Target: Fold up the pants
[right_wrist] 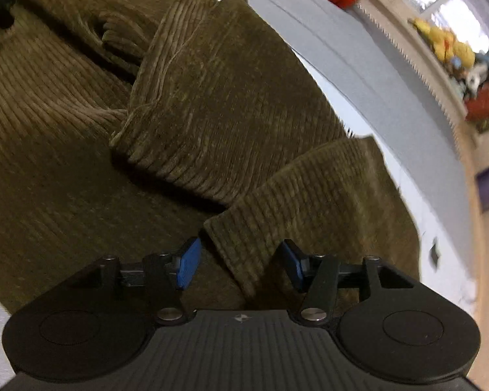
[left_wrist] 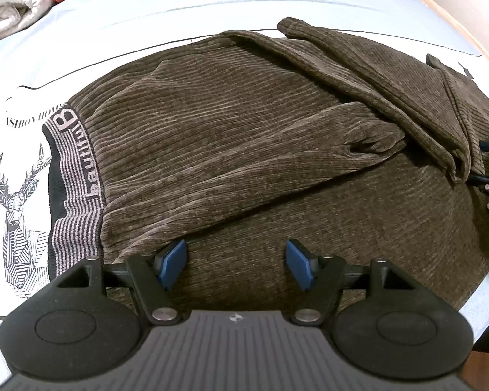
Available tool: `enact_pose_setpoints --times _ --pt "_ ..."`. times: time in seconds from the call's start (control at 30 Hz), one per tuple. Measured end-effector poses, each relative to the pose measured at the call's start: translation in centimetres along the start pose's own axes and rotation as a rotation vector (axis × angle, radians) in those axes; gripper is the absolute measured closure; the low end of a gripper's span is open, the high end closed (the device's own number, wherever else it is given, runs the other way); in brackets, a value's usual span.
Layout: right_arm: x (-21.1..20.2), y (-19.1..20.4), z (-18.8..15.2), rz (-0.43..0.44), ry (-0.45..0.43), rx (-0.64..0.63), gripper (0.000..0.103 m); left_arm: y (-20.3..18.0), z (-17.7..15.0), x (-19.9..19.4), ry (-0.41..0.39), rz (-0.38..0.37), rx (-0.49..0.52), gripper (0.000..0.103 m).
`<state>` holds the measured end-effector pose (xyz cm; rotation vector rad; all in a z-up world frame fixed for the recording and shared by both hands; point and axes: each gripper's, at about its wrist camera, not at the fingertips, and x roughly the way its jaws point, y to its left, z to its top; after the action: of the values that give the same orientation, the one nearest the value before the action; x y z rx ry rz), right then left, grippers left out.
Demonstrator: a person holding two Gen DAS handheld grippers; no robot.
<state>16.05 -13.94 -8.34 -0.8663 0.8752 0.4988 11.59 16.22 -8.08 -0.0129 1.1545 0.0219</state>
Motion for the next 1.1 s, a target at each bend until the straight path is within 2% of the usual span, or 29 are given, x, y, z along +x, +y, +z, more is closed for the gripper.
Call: enact_pose_setpoints --times 0.03,0.17,0.23,0.33,0.4,0.5,0.57,0.63,0.7,0.73,0.8,0.83,0.87,0.9,0.97,1.1 --pt "0.0 -0.3 0.2 0.002 -0.003 0.021 0.048 0.0 0.0 0.0 0.000 -0.001 0.000 0.030" --pt "-0.4 -1.0 0.1 0.009 -0.019 0.069 0.071 0.0 0.1 0.0 0.000 -0.002 0.004 0.030" --pt "-1.0 -1.3 -0.7 -0.009 -0.047 0.077 0.077 -0.2 0.2 0.0 -0.002 -0.005 0.006 0.030" --pt "-3.0 -3.8 -1.6 -0.016 -0.134 0.205 0.080 -0.4 0.3 0.0 -0.005 -0.008 0.005 0.030" --pt "-5.1 -6.8 -2.3 -0.014 -0.224 0.355 0.081 -0.6 0.4 0.0 -0.007 -0.009 0.005 0.030" --pt "-9.1 -13.0 -6.0 0.016 -0.439 0.688 0.081 -1.0 0.5 0.0 -0.008 -0.013 0.011 0.030" --pt "-10.8 -17.6 -10.6 -0.001 -0.541 0.960 0.082 -1.2 0.4 0.0 -0.007 -0.014 0.014 0.030" --pt "-11.6 -21.4 -16.4 -0.067 -0.585 1.237 0.082 -1.4 0.3 0.0 -0.006 -0.015 0.018 0.030" --pt "-11.6 -23.8 -21.8 -0.166 -0.562 1.452 0.082 -1.4 0.1 0.0 -0.005 -0.015 0.023 0.030" --pt "-11.2 -24.8 -25.0 -0.236 -0.502 1.568 0.082 -1.3 0.1 0.0 -0.005 -0.013 0.024 0.030" --pt "-9.9 -25.8 -29.5 -0.320 -0.313 1.710 0.082 -1.1 0.0 0.1 -0.001 -0.007 0.024 0.030" --pt "-8.8 -26.1 -31.5 -0.329 -0.199 1.764 0.082 -1.0 0.0 0.2 0.000 -0.003 0.021 0.030" --pt "-8.3 -25.9 -33.2 -0.326 -0.133 1.807 0.082 -0.9 0.0 0.2 0.002 0.000 0.016 0.030" --pt "-7.9 -25.9 -34.3 -0.336 -0.083 1.839 0.082 -0.7 0.0 0.2 0.003 0.001 0.010 0.030" --pt "-7.5 -26.1 -35.5 -0.357 -0.051 1.864 0.082 -0.6 0.0 0.3 0.005 0.001 0.000 0.030" --pt "-7.6 -26.1 -33.5 -0.381 -0.063 1.742 0.082 -0.7 -0.1 0.2 0.006 -0.005 -0.007 0.029"
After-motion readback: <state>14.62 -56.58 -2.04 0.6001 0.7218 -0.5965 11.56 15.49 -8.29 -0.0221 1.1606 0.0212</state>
